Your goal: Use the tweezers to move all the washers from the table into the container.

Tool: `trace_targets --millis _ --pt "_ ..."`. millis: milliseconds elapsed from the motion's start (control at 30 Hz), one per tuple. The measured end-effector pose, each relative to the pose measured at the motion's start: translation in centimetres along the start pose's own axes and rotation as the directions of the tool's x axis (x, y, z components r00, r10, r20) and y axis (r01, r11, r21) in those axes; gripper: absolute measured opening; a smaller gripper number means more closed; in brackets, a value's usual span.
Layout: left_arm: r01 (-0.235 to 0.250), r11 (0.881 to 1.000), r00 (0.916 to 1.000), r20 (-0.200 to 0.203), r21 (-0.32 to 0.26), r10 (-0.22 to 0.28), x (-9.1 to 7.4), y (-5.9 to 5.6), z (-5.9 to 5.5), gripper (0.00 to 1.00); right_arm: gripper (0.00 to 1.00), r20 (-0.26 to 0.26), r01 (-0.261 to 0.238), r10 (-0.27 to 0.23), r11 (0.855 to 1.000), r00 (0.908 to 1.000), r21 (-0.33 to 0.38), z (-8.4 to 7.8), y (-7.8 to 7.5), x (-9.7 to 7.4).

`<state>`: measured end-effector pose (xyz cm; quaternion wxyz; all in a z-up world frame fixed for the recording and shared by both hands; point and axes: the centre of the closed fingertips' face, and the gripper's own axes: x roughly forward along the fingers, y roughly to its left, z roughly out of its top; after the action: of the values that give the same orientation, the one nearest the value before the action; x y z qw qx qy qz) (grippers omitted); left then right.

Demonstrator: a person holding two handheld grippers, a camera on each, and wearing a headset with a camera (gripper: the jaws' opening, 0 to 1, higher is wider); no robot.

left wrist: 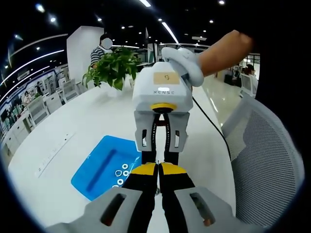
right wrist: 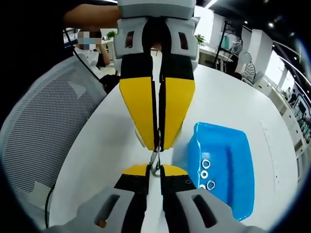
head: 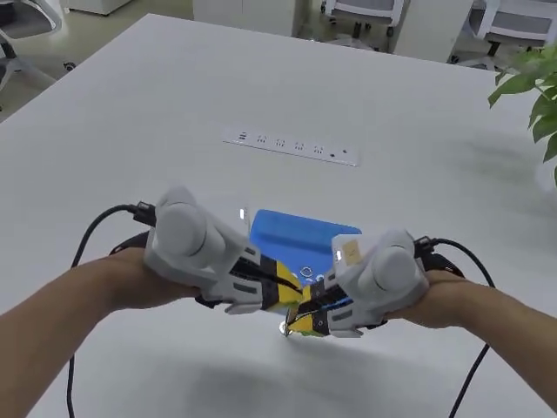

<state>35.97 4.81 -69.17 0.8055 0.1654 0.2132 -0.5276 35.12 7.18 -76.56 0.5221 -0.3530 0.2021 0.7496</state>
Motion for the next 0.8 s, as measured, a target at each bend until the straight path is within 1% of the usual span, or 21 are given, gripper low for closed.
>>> trace_targets --millis 100,333,567,800 --pt "0.003 1.0 1.0 0.003 -0.002 -0.003 0.07 -0.08 0.01 0.05 0.09 -0.011 -0.003 0.003 1.0 0.9999 -0.006 -0.07 0.07 0.07" --pt "0.004 1.0 1.0 0.005 -0.007 -0.004 0.1 -0.09 -0.02 0.05 0.08 -0.01 0.002 -0.002 1.0 0.9999 0.026 -0.12 0.04 0.02" --pt "-0.004 1.0 0.9998 -0.017 0.021 0.004 0.08 -0.09 0.01 0.05 0.07 -0.011 0.001 0.0 1.0 0.9999 0.031 -0.08 0.02 -0.03" --pt "-0.002 1.0 0.9997 -0.022 0.024 0.002 0.01 -0.23 0.01 0.06 0.07 -0.011 0.001 0.0 0.999 0.9999 0.037 -0.06 0.07 -0.08"
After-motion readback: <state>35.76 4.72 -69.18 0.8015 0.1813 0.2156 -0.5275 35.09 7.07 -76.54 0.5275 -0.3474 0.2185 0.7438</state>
